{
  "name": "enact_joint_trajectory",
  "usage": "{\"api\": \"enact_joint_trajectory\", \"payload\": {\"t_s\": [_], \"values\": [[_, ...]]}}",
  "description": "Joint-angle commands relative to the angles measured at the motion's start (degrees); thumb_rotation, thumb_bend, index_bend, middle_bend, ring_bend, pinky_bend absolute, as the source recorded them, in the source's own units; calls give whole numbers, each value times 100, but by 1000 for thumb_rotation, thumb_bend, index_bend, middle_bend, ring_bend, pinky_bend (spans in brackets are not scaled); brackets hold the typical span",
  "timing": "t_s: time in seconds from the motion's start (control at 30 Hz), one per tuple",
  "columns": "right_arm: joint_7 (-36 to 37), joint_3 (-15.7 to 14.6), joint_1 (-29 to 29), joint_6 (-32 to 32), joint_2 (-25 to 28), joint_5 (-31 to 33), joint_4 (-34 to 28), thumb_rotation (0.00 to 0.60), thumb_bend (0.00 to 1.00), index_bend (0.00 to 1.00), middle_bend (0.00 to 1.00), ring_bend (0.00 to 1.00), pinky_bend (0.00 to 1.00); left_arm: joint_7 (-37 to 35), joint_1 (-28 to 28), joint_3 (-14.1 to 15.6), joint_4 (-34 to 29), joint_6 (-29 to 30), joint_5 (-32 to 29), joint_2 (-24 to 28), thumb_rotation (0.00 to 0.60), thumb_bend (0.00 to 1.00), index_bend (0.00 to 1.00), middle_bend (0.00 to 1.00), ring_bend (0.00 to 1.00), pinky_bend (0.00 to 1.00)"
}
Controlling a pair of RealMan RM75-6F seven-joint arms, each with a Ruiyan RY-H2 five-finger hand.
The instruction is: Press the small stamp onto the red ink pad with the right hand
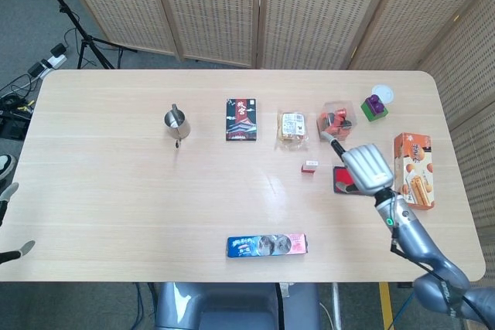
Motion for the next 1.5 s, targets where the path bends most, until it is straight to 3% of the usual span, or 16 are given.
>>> {"api": "enact_joint_trajectory", "payload": {"t_s": [0.03,0.1,0.3,0.5,1.07,1.5], "values": [[-671,141,521,-506,-532,799,192,600,120,193,996,1000,1000,-15,-55,-29,-12,-104,-82,31,600,133,0,0,0,0],[-904,167,667,-585,-702,1094,314,600,216,252,996,1000,1000,-25,-76,-42,-19,-148,-123,46,600,133,0,0,0,0],[-1561,204,1121,-756,-1227,2276,791,600,330,324,996,1000,1000,-66,-116,-68,-30,-240,-235,79,600,133,0,0,0,0],[-1912,126,1361,-615,-1586,2845,1167,600,363,369,996,1000,1000,-102,-183,-88,-16,-403,-370,97,600,134,0,0,0,0],[-2009,-53,1660,-517,-2184,3328,1880,600,363,389,996,1000,1000,-130,-254,-74,-4,-539,-445,129,600,133,0,0,0,0],[-2078,-183,1733,-567,-2332,3607,2181,600,364,397,996,1000,1000,-109,-287,-42,-3,-595,-446,142,600,129,0,0,0,0]]}}
